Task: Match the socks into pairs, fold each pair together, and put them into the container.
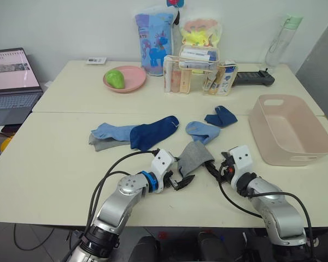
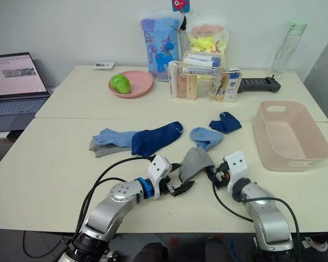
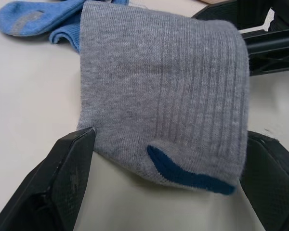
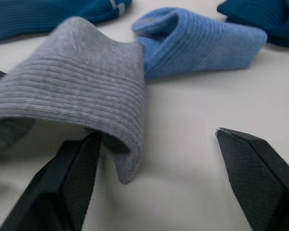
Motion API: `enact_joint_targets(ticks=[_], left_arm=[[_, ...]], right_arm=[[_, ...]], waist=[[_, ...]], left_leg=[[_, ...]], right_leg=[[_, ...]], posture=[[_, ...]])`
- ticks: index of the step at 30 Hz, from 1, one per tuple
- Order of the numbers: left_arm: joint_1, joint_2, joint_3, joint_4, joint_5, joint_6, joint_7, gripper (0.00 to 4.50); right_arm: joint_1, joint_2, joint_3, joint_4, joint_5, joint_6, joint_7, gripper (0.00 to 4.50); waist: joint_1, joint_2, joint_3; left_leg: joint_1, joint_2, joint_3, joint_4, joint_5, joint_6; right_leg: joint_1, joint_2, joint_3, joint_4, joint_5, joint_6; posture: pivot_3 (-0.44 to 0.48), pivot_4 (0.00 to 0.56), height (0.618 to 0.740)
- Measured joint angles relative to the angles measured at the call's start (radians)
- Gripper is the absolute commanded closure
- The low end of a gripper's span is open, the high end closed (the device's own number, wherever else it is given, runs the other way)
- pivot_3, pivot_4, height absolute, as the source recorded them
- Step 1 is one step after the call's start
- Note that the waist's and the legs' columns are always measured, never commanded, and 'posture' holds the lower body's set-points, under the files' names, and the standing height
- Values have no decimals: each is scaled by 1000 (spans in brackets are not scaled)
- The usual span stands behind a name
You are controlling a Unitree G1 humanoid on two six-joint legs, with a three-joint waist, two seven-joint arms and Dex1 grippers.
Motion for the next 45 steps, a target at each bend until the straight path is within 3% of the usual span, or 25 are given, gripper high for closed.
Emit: enact_joint_targets(ticks=[1,9,15,20,23,26,31,35,40,45], left_arm=[[1,1,0,-1,4,0,4,0],[28,9,37,-10,18,-3,48,2531],[29,112,91,-11,52,-61,41,4465],[-64,315,89,14,208,-352,-22,4465],[-104,414,87,72,302,-525,-49,4465],[-85,382,66,115,306,-580,-72,4465],[51,284,80,99,111,-474,-149,4465],[94,283,96,25,-7,-387,-232,3539],[63,284,42,32,44,-423,-283,2148],[-23,226,-15,140,147,-511,-260,2148]], right_arm=[[0,3,0,1,2,5,-3,1637],[5,-36,49,-28,-10,-57,8,4500],[5,-141,82,-39,-96,-220,21,4500],[14,-371,159,-45,-331,-494,49,4500],[21,-416,160,-36,-397,-568,50,4500],[22,-400,174,-36,-420,-588,55,4500],[58,-369,186,-42,-444,-544,66,4500],[62,-363,159,-44,-451,-483,76,4500],[65,-363,125,-46,-436,-391,107,4500],[68,-363,100,-55,-428,-354,119,4500]], waist=[[0,0,0],[-2,0,0],[-2,0,0],[3,0,0],[2,0,0],[0,0,0],[0,0,0],[0,0,0],[2,0,0],[2,0,0]], left_leg=[[0,0,0,0,0,0],[0,0,0,0,0,0],[0,0,0,0,0,0],[0,0,1,0,2,-4],[0,0,2,-1,2,-4],[0,0,4,-1,0,-1],[-1,1,2,-1,0,0],[0,0,0,0,0,-1],[0,0,0,0,0,-1],[0,0,1,0,0,0]], right_leg=[[0,0,0,0,0,0],[0,0,0,0,0,0],[0,0,0,0,0,0],[-1,0,-1,-1,0,0],[-1,0,-1,-1,0,0],[-1,0,0,-1,0,0],[-2,0,0,1,0,0],[0,0,0,1,0,0],[0,0,0,0,0,0],[0,0,-1,0,0,0]], posture=[[0,150,703],[0,150,703],[0,150,703],[0,150,703],[0,150,703],[0,150,703],[0,150,703],[0,150,703],[0,150,703],[0,150,703]])
